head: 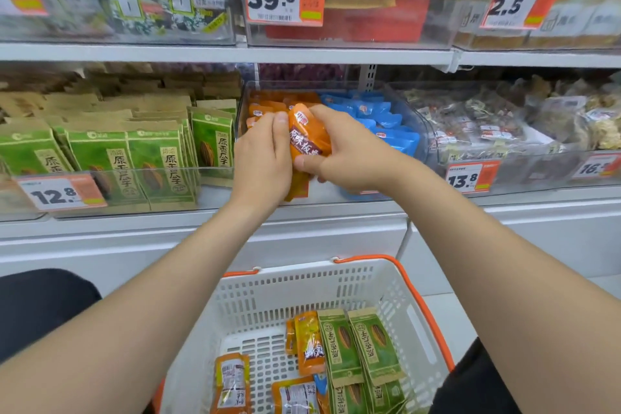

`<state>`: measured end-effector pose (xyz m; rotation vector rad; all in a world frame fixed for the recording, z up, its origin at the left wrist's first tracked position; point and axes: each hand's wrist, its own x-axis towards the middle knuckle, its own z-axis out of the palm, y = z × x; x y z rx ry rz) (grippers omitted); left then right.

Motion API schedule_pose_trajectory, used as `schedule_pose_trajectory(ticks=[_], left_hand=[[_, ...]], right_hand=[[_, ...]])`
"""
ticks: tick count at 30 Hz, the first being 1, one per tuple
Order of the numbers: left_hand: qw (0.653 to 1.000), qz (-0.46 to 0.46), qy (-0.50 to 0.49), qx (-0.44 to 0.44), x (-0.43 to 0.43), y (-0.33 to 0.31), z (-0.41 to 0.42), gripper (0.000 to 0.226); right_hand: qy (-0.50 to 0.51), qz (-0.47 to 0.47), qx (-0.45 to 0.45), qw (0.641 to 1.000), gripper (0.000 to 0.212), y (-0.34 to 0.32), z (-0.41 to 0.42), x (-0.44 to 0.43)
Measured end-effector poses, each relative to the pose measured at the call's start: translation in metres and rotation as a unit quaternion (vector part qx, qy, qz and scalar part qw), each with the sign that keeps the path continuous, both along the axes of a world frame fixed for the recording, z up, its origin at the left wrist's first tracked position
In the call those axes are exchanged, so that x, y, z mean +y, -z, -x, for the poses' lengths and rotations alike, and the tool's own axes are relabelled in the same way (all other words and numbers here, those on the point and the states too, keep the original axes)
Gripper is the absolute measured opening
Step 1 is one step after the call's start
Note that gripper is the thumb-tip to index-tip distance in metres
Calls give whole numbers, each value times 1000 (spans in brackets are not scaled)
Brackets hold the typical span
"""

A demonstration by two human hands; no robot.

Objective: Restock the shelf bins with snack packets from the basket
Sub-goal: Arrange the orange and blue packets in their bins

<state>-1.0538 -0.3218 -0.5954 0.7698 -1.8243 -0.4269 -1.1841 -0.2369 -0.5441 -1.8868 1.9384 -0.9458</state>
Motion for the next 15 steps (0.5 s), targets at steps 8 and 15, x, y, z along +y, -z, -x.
schedule_pose_trajectory(ticks=[8,15], left_hand=[[973,32,-43,-225,-44,-19,-13,28],[935,40,-77,-345,-47,3,-16,29]], right_hand=[[163,108,104,975,30,-4,25,-26],[186,-44,249,950,28,25,35,-54]])
